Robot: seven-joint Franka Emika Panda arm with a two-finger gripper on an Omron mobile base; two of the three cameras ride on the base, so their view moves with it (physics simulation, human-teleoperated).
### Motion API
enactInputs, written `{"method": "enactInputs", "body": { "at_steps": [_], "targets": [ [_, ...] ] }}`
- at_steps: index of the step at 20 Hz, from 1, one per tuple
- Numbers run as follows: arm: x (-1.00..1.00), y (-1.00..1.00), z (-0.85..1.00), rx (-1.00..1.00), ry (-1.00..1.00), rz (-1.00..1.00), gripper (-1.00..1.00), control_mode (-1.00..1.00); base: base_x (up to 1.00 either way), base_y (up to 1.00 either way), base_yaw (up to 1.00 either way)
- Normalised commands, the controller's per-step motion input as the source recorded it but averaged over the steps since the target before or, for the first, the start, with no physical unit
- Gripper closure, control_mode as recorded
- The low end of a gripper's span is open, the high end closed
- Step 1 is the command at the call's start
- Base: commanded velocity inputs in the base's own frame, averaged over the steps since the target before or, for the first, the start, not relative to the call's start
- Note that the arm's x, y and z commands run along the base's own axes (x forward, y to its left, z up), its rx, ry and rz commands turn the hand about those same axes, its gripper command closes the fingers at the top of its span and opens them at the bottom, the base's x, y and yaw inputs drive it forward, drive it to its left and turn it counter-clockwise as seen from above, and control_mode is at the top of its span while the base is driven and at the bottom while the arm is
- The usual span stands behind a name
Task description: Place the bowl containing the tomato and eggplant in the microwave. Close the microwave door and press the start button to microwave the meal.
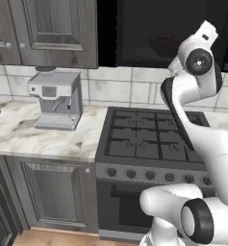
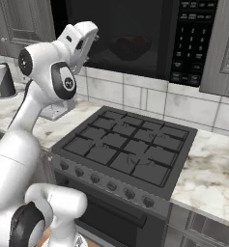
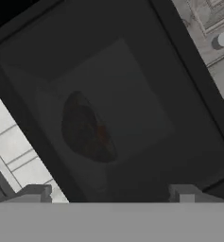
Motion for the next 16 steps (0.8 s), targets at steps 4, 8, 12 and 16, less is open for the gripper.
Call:
{"method": "enactInputs", "body": {
  "at_steps": [4,8,12,16],
  "targets": [
    [-0.7,-0.07,0.01,0.2,-0.24,-0.08,-1.0,-1.0,0.0,0.0,0.0],
    [-0.73,-0.47,0.0,0.44,-0.2,-0.23,-1.0,-1.0,0.0,0.0,0.0],
    [-0.59,-0.53,0.03,0.55,-0.04,-0.25,-1.0,-1.0,0.0,0.0,0.0],
    [-0.4,-0.53,0.0,0.63,0.0,-0.14,-1.0,-1.0,0.0,0.0,0.0]
  ]
}}
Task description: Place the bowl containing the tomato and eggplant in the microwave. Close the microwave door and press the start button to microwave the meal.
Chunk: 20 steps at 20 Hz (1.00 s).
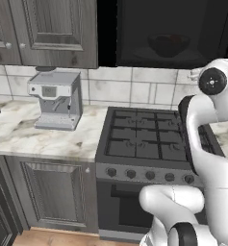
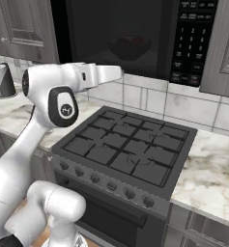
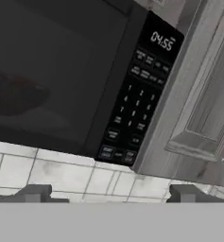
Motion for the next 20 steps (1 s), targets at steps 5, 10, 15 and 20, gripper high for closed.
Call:
{"method": "enactInputs", "body": {
  "at_steps": [5,10,15,20],
  "targets": [
    [-0.25,-0.75,-0.09,0.72,-0.02,-0.01,-1.0,-1.0,0.0,0.0,0.0],
    [-0.13,-0.63,-0.41,0.66,-0.23,0.0,-1.0,-1.0,0.0,0.0,0.0],
    [0.0,-0.1,-0.29,0.33,-0.21,0.03,-1.0,-1.0,0.0,0.0,0.0],
    [0.1,0.0,-0.08,0.14,-0.18,0.06,-1.0,-1.0,0.0,0.0,0.0]
  ]
}}
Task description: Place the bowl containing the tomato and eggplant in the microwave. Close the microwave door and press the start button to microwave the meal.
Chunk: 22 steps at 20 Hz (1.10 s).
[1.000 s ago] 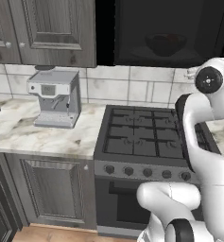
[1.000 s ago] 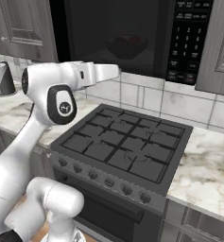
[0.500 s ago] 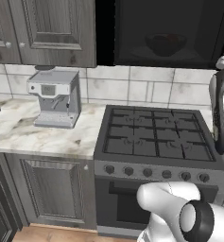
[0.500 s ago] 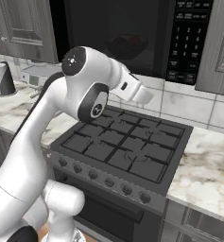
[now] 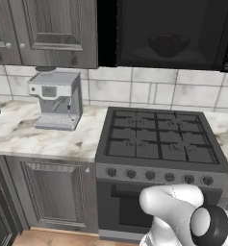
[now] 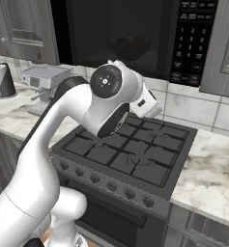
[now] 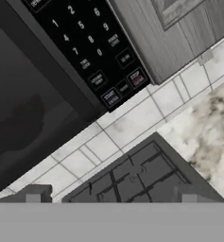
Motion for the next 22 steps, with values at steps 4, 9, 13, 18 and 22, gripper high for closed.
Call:
{"method": "enactInputs", "body": {
  "at_steps": [4,9,13,18,22],
  "targets": [
    [0.13,0.0,0.0,0.08,-0.18,0.0,1.0,-1.0,0.0,0.0,0.0],
    [0.09,-0.09,0.01,0.07,-0.11,0.0,1.0,-1.0,0.0,0.0,0.0],
    [0.17,-0.15,0.04,0.1,0.0,0.0,1.0,-1.0,0.0,0.0,0.0],
    [0.27,-0.12,0.0,0.1,0.03,0.02,1.0,-1.0,0.0,0.0,0.0],
    [0.19,-0.16,0.0,0.14,0.03,0.03,1.0,-1.0,0.0,0.0,0.0]
  ]
}}
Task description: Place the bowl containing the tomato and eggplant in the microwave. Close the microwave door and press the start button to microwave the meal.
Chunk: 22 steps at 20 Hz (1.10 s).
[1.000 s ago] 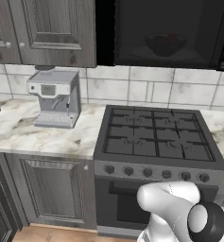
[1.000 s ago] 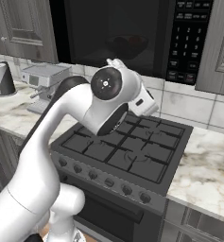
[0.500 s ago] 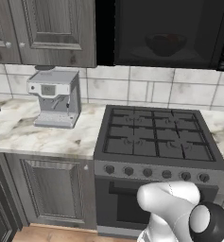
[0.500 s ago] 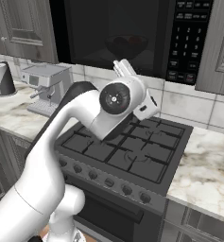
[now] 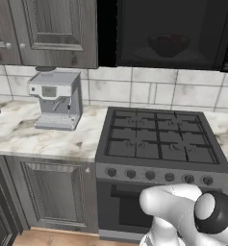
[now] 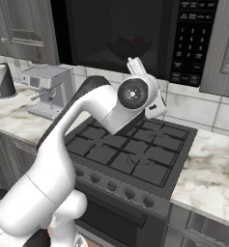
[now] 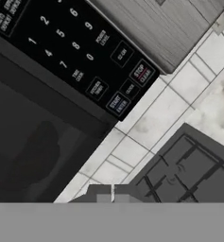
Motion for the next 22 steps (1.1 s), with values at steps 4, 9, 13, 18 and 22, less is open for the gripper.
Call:
{"method": "enactInputs", "body": {
  "at_steps": [4,9,13,18,22],
  "targets": [
    [0.04,-0.19,0.0,0.17,0.0,0.02,1.0,-1.0,0.0,0.0,0.0],
    [0.08,-0.04,0.0,0.07,-0.02,0.0,1.0,-1.0,0.0,0.0,0.0],
    [0.31,-0.01,0.0,0.05,0.0,0.0,1.0,-1.0,0.0,0.0,0.0],
    [0.25,-0.15,0.0,0.06,0.0,0.0,1.0,-1.0,0.0,0.0,0.0],
    [0.17,-0.22,0.0,0.03,0.0,0.0,1.0,-1.0,0.0,0.0,0.0]
  ]
}}
